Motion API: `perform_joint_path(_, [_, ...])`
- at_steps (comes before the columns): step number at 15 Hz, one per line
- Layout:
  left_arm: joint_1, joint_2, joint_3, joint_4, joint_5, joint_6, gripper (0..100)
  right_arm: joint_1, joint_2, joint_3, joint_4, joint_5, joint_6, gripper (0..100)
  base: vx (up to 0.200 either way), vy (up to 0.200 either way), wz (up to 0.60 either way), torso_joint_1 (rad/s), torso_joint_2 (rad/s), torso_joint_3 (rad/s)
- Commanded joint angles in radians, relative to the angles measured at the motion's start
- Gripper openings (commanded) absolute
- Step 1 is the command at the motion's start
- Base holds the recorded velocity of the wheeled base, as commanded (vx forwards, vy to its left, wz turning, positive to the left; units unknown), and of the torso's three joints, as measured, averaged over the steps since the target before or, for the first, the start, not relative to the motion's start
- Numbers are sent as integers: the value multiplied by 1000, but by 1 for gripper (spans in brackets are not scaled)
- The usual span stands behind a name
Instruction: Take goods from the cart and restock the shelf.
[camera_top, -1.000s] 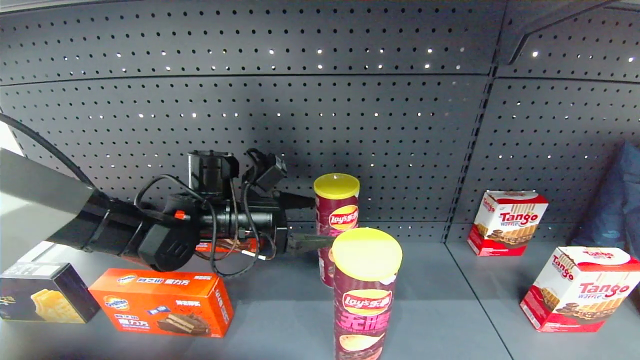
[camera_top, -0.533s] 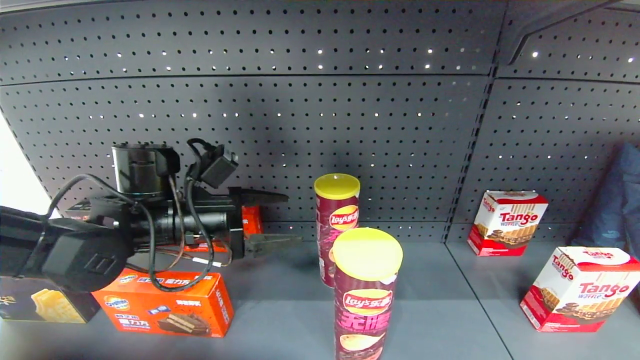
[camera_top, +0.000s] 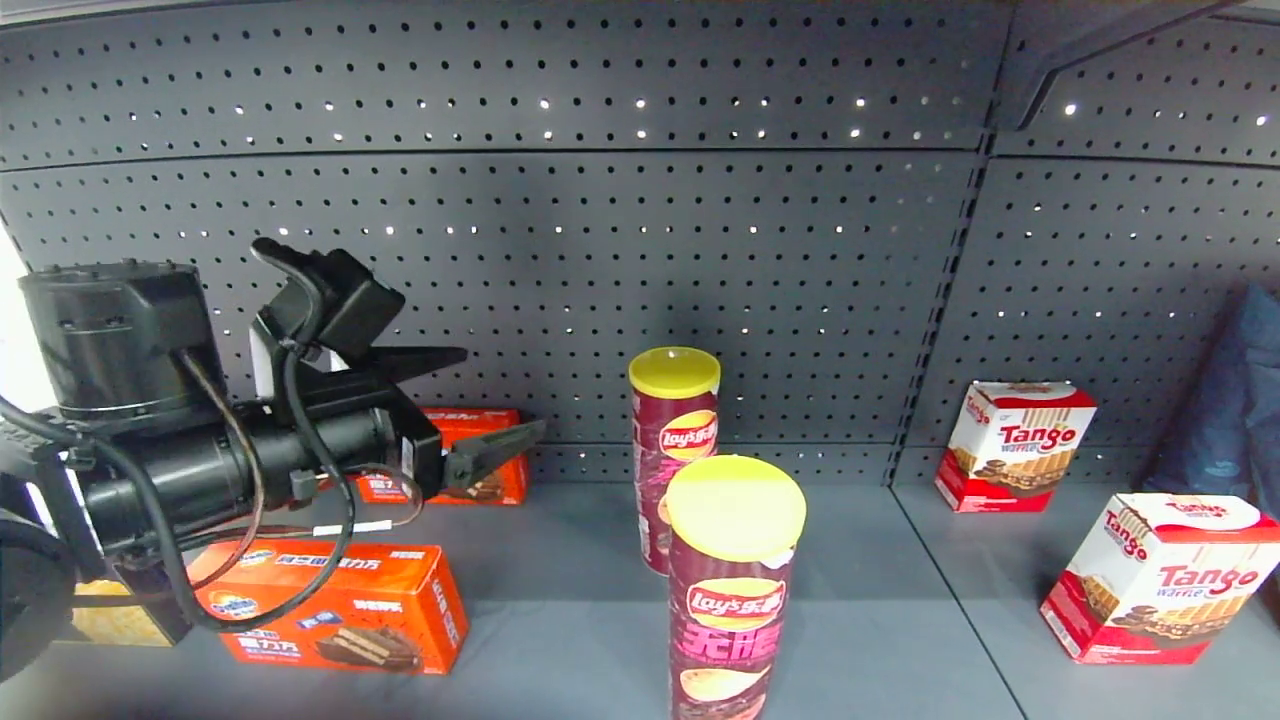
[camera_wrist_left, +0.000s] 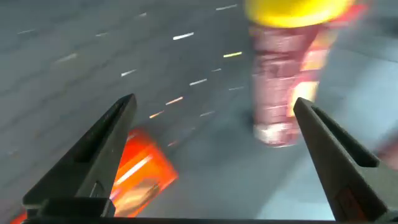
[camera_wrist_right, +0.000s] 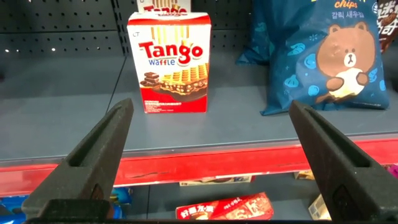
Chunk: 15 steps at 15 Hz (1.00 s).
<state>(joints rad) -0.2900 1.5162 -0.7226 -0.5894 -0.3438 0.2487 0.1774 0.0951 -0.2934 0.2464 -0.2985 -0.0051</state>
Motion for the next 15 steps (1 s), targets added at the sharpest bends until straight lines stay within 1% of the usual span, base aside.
perform_joint_path(1, [-60, -120, 18, 108, 118, 4, 100, 0, 2, 8, 2, -1, -1, 100, 0, 0, 0, 0, 0, 0])
perform_joint_path(2, [-64, -134, 35, 129, 152, 14, 100, 0, 2, 7, 5, -1, -3, 100, 0, 0, 0, 0, 0, 0])
perform_joint_path(3, [-64, -134, 35, 129, 152, 14, 100, 0, 2, 7, 5, -1, -3, 100, 0, 0, 0, 0, 0, 0])
perform_joint_path(4, [-74, -131, 57, 138, 193, 80, 100, 0, 2, 7, 7, -1, -3, 100, 0, 0, 0, 0, 0, 0])
perform_joint_path(5, [-87, -126, 55, 141, 210, 98, 100, 0, 2, 10, 8, -1, -3, 100, 0, 0, 0, 0, 0, 0])
perform_joint_path(7, [-117, -99, 34, 145, 272, 122, 100, 0, 2, 19, 8, -1, -3, 100, 0, 0, 0, 0, 0, 0])
perform_joint_path(8, [-140, -85, 22, 146, 278, 124, 100, 0, 2, 19, 8, -1, -4, 100, 0, 0, 0, 0, 0, 0])
perform_joint_path(9, [-150, -79, 20, 146, 279, 124, 100, 0, 2, 19, 10, -1, -6, 100, 0, 0, 0, 0, 0, 0])
perform_joint_path(11, [-201, -53, 18, 145, 276, 124, 100, 0, 2, 22, 8, -1, -7, 100, 0, 0, 0, 0, 0, 0])
perform_joint_path(13, [-219, -27, 15, 143, 276, 126, 100, 0, 2, 20, 8, -1, -7, 100, 0, 0, 0, 0, 0, 0])
perform_joint_path(15, [-224, 15, 6, 140, 272, 127, 100, 0, 2, 22, 8, -2, -7, 100, 0, 0, 0, 0, 0, 0])
